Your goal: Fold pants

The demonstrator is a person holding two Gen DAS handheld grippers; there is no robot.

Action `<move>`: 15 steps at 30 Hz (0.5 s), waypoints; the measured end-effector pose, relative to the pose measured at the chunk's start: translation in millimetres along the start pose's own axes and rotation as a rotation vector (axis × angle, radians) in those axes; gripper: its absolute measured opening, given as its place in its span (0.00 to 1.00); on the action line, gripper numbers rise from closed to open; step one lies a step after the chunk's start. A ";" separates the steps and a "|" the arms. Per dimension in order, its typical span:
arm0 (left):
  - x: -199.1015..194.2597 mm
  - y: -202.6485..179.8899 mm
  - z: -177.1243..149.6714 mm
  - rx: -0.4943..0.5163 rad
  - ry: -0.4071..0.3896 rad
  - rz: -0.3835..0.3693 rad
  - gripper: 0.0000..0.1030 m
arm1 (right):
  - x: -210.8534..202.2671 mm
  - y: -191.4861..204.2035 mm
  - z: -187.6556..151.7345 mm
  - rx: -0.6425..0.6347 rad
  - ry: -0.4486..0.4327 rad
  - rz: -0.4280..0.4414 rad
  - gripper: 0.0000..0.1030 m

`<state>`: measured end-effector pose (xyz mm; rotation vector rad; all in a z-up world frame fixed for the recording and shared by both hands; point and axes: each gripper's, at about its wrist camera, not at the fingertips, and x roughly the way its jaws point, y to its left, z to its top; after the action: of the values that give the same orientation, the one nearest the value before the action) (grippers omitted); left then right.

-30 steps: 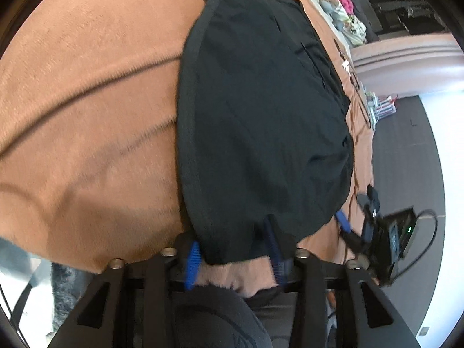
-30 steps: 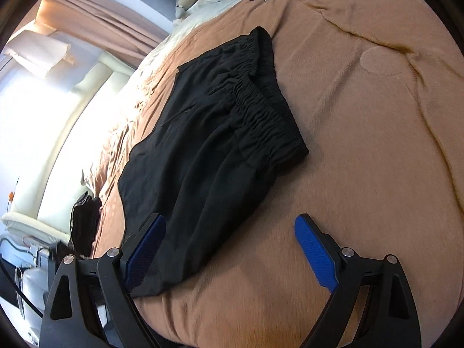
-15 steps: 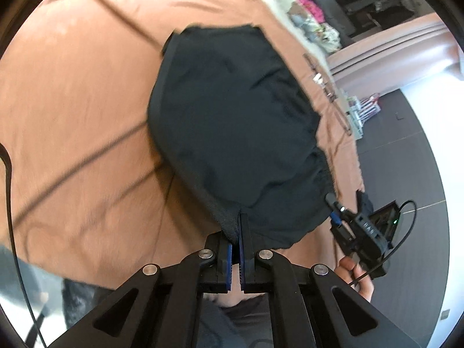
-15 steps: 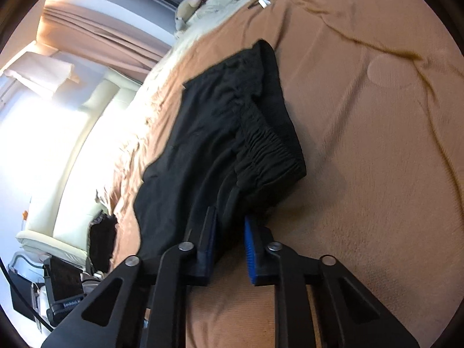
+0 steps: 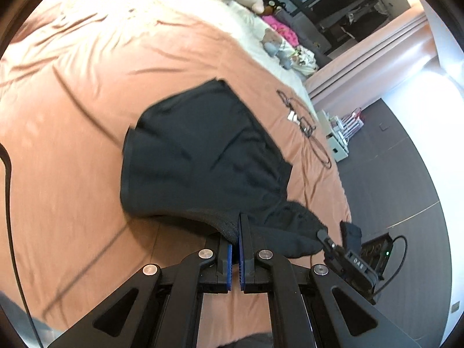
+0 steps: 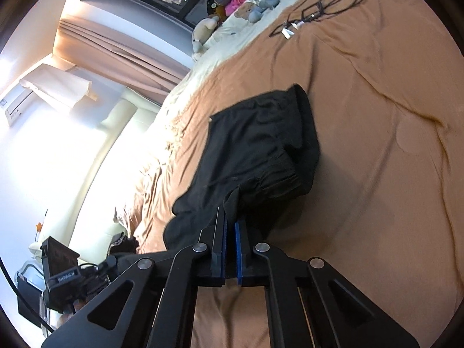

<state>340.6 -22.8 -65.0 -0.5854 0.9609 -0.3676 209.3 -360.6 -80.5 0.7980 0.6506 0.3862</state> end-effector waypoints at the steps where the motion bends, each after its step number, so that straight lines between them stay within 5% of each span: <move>1: 0.3 -2.5 5.5 0.007 -0.006 0.002 0.03 | 1.2 2.7 2.8 -0.003 -0.003 0.000 0.02; 15: 28.2 -31.8 102.6 0.065 -0.036 0.006 0.03 | 33.3 29.0 48.8 0.025 -0.035 -0.024 0.02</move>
<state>441.3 -32.1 -19.1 -0.5284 0.9133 -0.3801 264.2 -349.6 -45.9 0.8187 0.6331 0.3420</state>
